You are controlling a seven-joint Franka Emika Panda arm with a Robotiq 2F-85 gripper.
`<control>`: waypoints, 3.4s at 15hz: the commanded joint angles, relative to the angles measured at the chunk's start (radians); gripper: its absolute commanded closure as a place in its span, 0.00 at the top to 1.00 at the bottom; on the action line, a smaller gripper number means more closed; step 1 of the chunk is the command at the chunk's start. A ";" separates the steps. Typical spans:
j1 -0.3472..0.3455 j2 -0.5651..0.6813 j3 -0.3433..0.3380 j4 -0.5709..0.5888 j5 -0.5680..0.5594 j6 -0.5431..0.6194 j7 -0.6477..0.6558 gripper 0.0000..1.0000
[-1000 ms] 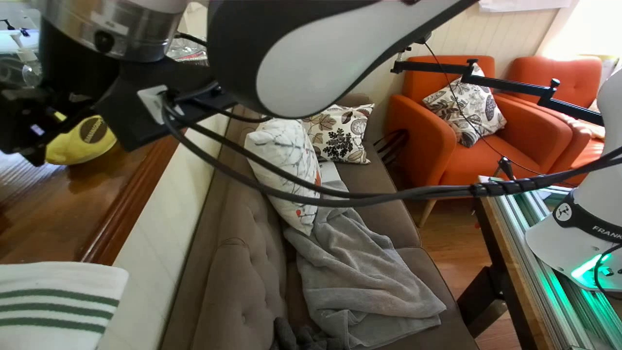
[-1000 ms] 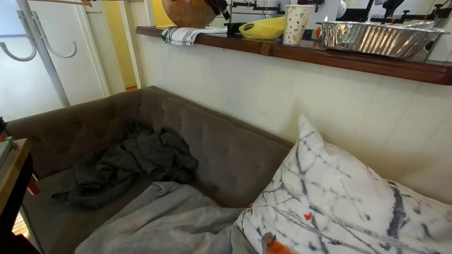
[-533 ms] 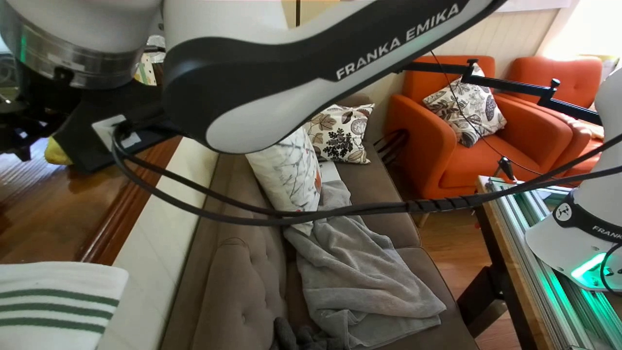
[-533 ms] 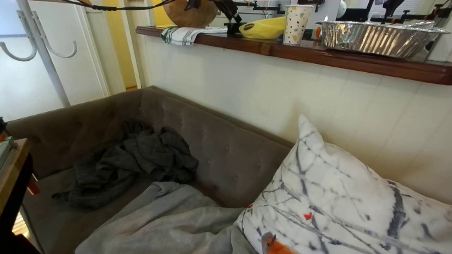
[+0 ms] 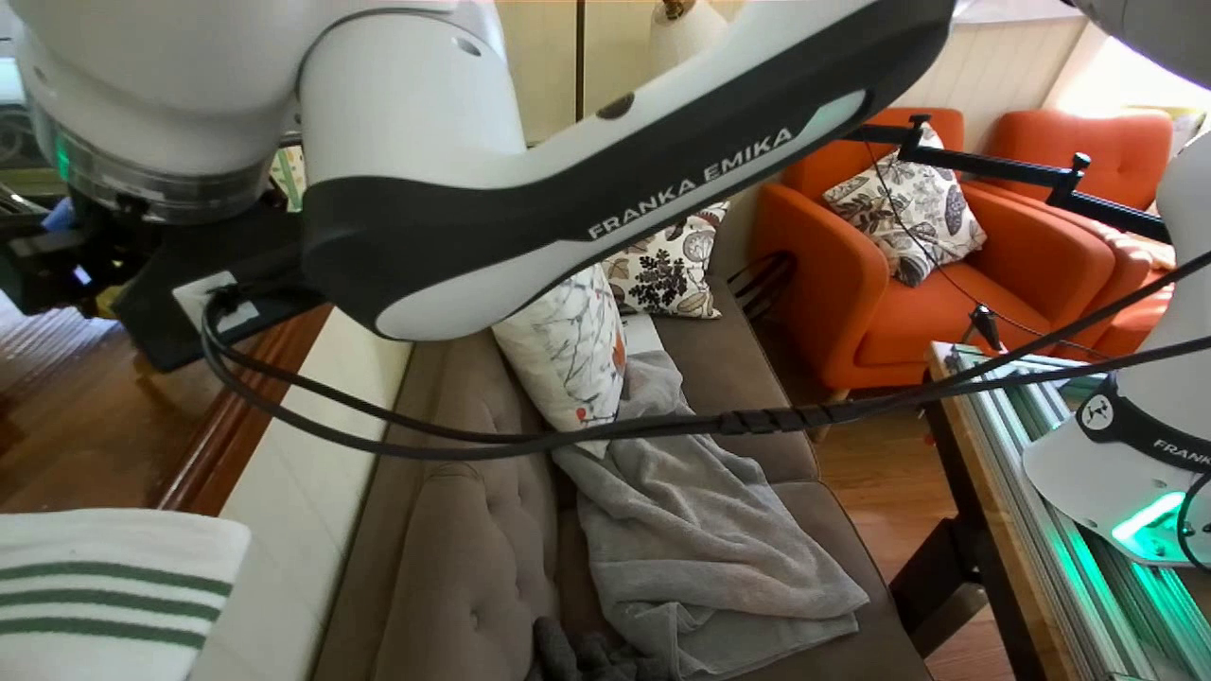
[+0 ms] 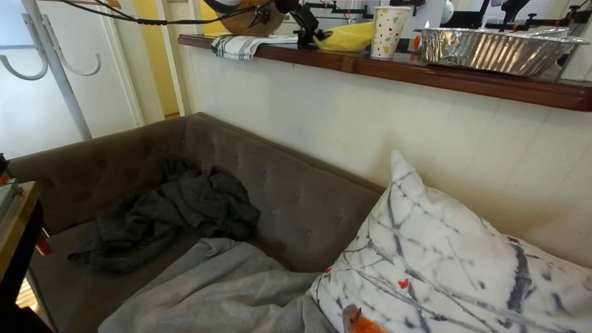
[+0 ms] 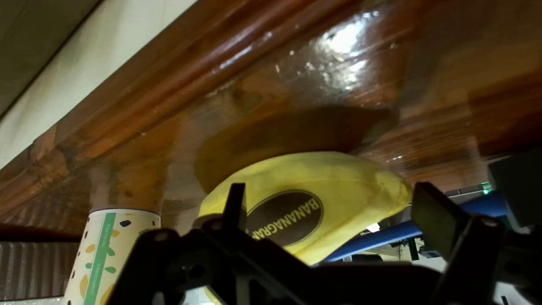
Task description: Put the yellow object on the couch
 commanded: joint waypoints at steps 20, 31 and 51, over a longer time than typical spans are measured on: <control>0.087 0.090 -0.164 0.066 -0.032 0.036 0.170 0.31; -0.065 -0.254 0.163 -0.251 0.171 0.071 -0.326 0.03; -0.556 -0.863 0.338 -0.788 0.522 -0.566 -1.088 0.03</control>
